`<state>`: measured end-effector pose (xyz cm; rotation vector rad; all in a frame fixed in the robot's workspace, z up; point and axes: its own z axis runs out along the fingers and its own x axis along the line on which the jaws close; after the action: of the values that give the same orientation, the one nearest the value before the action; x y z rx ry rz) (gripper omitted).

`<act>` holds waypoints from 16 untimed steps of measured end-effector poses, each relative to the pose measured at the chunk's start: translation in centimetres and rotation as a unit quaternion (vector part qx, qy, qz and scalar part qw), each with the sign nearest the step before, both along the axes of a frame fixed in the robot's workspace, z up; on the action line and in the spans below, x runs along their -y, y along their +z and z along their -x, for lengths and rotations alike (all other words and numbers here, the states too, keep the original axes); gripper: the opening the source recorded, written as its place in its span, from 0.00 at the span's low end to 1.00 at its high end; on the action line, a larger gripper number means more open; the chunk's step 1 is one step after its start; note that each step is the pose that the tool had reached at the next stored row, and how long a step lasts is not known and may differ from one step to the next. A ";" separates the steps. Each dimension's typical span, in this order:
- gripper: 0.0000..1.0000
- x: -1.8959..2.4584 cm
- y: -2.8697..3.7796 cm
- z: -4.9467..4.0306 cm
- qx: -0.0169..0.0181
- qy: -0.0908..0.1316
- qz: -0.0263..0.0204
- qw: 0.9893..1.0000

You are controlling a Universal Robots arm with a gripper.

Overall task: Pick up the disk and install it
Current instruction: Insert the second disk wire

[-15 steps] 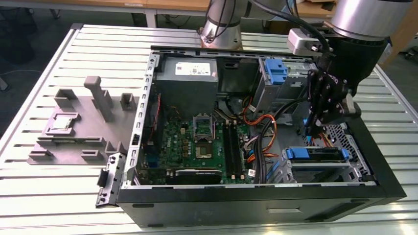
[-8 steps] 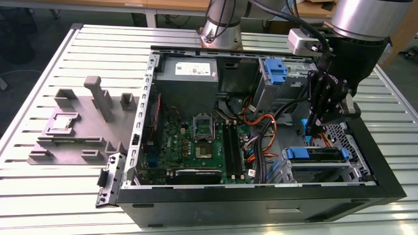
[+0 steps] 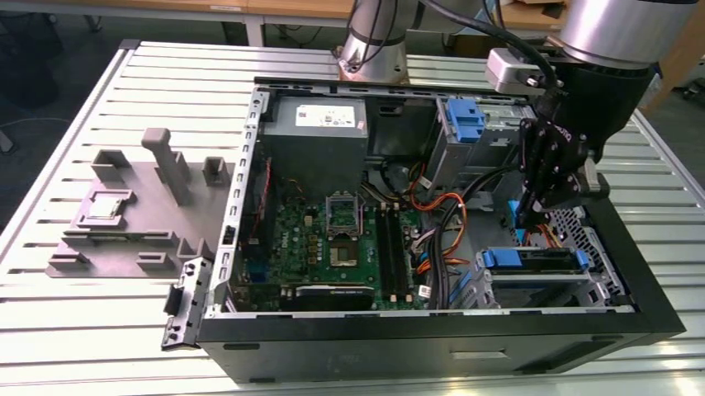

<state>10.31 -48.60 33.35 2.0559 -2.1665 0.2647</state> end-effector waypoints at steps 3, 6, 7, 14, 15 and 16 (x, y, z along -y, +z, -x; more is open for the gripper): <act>0.23 0.00 0.00 0.00 0.000 0.000 0.000 1.000; 0.30 0.01 0.00 0.04 0.000 0.000 0.000 1.000; 0.30 0.01 0.00 0.09 0.000 0.000 0.000 1.000; 0.30 0.00 0.45 0.08 -0.005 0.000 0.000 1.000; 0.30 0.00 0.70 0.04 -0.007 0.000 0.000 1.000; 0.30 0.00 0.95 0.01 -0.010 0.000 0.000 1.000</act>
<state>10.30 -48.60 34.30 2.0510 -2.1548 0.2435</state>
